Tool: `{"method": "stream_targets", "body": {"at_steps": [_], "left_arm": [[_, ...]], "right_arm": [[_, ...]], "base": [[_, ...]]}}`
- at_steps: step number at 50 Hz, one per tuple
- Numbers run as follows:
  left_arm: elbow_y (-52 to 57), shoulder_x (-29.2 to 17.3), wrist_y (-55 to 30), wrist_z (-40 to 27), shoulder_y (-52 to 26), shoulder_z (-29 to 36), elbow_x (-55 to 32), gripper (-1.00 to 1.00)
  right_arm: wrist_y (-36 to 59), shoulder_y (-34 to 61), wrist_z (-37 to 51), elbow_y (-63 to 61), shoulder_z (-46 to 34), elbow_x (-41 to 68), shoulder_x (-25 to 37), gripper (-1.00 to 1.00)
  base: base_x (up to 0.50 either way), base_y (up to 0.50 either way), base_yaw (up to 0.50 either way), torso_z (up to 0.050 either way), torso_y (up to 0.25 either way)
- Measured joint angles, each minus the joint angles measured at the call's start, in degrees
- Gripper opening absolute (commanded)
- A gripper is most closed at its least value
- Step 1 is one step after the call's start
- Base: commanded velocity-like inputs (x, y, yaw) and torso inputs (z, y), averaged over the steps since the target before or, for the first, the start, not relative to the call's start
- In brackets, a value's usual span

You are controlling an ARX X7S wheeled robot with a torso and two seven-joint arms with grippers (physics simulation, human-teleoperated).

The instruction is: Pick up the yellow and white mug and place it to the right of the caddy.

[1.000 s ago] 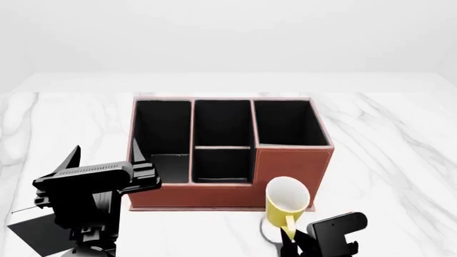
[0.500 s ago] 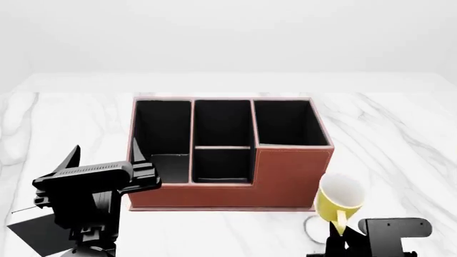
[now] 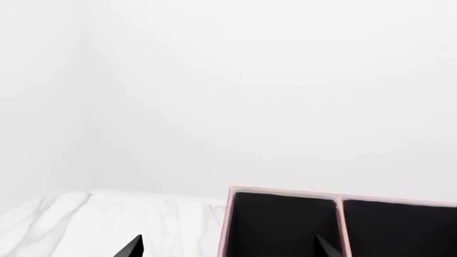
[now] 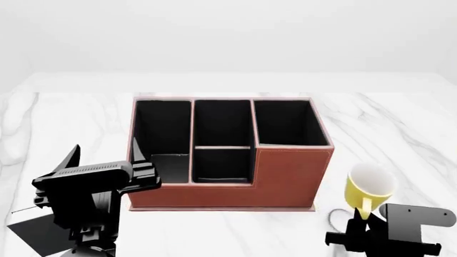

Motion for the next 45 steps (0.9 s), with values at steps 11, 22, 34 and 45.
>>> {"method": "stream_targets", "body": {"at_steps": [11, 22, 34, 45], "left_arm": [[0.6, -0.3, 0.0, -0.3, 0.2, 0.4, -0.1, 1.0], [1.4, -0.5, 0.1, -0.6, 0.5, 0.5, -0.3, 1.0], [2.1, -0.8, 0.2, -0.9, 0.7, 0.4, -0.6, 1.0], [2.3, -1.0, 0.3, -1.1, 0.8, 0.5, -0.9, 1.0]], "right_arm": [[-1.9, 6.2, -1.0, 6.9, -2.0, -2.1, -0.2, -1.0], [-4.7, 13.7, -3.5, 17.3, -4.6, -4.2, -0.7, -1.0], [-8.5, 21.5, -6.3, 30.8, -7.4, -6.9, -1.8, -1.0], [-11.7, 26.7, -8.3, 41.1, -9.1, -8.8, -2.7, -1.0]], "base": [[0.0, 0.0, 0.0, 0.0, 0.001], [0.0, 0.0, 0.0, 0.0, 0.0], [0.0, 0.0, 0.0, 0.0, 0.001], [0.0, 0.0, 0.0, 0.0, 0.001]]}}
